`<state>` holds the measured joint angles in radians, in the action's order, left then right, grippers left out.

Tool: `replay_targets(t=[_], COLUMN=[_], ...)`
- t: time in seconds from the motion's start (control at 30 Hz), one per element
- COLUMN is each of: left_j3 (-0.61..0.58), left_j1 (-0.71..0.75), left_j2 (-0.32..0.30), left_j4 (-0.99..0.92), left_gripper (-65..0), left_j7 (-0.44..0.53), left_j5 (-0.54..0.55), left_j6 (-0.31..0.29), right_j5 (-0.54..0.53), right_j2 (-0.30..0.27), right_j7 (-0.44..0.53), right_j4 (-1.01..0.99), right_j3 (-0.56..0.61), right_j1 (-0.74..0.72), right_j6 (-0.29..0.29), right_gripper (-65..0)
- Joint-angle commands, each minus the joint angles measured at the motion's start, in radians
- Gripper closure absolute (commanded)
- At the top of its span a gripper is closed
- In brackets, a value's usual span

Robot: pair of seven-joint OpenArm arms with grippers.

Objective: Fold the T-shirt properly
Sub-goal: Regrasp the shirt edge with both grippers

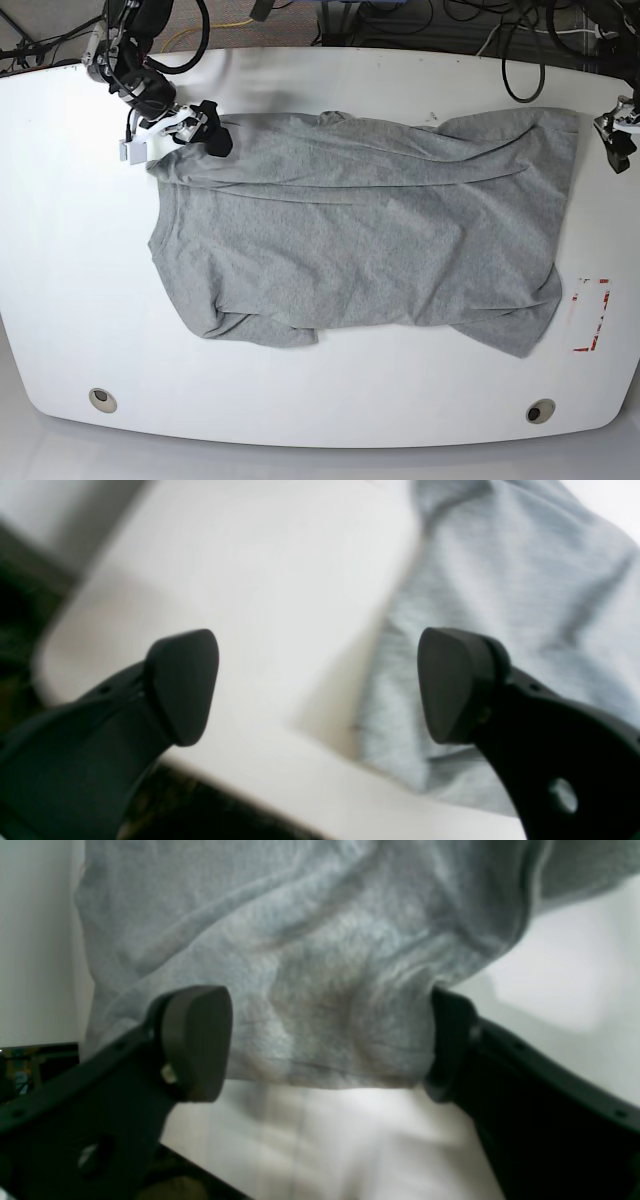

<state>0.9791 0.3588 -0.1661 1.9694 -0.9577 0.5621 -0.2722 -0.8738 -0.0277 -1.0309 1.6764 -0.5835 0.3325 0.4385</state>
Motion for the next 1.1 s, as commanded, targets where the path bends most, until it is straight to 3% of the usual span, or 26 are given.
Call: replay_targets(t=[0.0, 0.13, 0.2, 0.37, 0.53, 1.07], left_j3=[-0.002, -0.016, -0.047, -0.073, -0.121, -0.233], left_j1=[-0.013, -0.016, -0.016, -0.027, -0.07, -0.099], left_j2=[-0.002, 0.003, 0.001, 0.001, 0.001, -0.006], left_j4=[-0.002, -0.052, -0.089, -0.17, -0.226, -0.388], left_gripper=[-59.7, -59.7, -59.7, -59.6, -59.4, -59.0], left_j7=[-0.001, -0.005, -0.002, -0.001, -0.001, 0.027], left_j5=[0.02, 0.02, 0.02, 0.022, 0.022, 0.014], left_j6=[-0.005, -0.006, -0.006, -0.006, -0.006, -0.006], right_j5=[0.048, 0.048, 0.048, 0.054, 0.048, 0.048], right_j2=[-0.002, -0.001, -0.001, -0.004, -0.004, -0.005], right_j7=[-0.03, -0.03, -0.03, -0.03, -0.03, -0.03], right_j4=[0.006, 0.006, 0.006, 0.006, 0.006, 0.012], right_j3=[-0.003, -0.003, -0.003, -0.003, 0.001, 0.017], right_j1=[-0.002, -0.003, -0.005, -0.005, -0.005, -0.005], right_j6=[-0.011, -0.011, -0.011, -0.005, -0.004, -0.004], right_gripper=[-53.1, -52.5, -48.8, -25.0, -8.9, -7.3])
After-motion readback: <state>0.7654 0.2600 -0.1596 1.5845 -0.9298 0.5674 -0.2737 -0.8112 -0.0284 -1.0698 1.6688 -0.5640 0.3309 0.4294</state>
